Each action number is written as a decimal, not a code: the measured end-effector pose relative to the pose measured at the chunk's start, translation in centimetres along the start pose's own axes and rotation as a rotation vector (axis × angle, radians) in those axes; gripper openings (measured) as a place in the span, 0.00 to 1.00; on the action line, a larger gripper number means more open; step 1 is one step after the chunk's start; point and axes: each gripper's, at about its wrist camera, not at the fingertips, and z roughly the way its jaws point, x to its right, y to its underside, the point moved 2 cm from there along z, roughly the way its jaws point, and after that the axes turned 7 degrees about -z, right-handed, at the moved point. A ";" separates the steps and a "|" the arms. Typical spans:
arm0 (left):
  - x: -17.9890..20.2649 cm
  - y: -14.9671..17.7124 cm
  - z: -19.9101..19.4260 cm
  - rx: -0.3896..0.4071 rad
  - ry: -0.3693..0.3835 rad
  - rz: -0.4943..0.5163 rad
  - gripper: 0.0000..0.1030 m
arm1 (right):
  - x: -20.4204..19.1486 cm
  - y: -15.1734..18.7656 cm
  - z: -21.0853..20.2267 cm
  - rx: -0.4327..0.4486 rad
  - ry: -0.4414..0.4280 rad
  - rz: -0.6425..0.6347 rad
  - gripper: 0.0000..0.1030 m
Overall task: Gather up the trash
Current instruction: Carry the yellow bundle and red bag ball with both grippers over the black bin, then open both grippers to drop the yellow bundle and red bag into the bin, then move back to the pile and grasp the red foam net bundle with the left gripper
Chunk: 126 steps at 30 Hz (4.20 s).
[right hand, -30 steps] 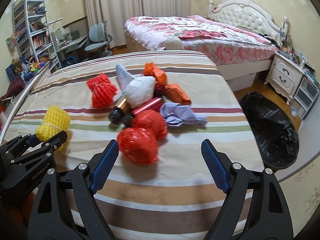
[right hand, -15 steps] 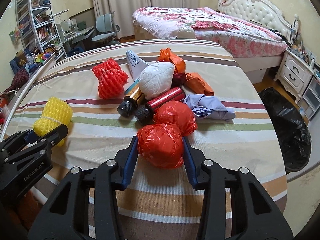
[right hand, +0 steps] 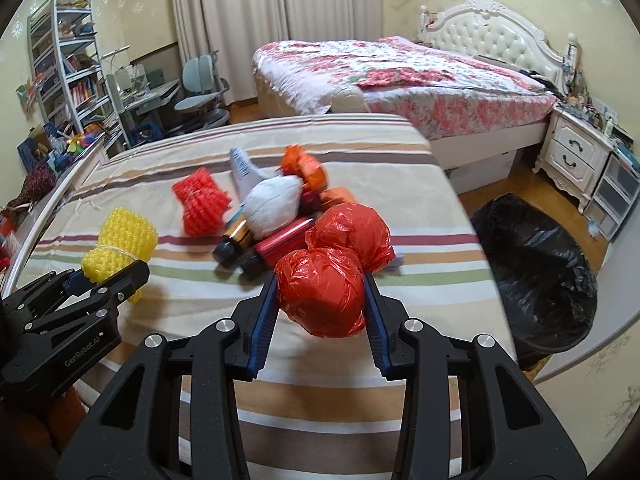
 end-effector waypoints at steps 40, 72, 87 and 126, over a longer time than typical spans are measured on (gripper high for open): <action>26.1 -3.2 11.2 -0.058 0.234 0.339 0.44 | 24.8 2.0 3.8 -0.054 0.292 0.302 0.39; 27.3 -3.6 12.3 -0.073 0.179 0.341 0.76 | 27.7 1.8 3.2 -0.040 0.318 0.377 0.58; 21.5 -4.8 9.2 -0.051 0.118 0.284 0.76 | 22.7 0.9 3.7 -0.042 0.227 0.329 0.58; 0.2 -5.4 9.2 -0.081 -0.094 -0.012 0.49 | 2.6 -4.6 7.1 -0.074 -0.033 0.011 0.58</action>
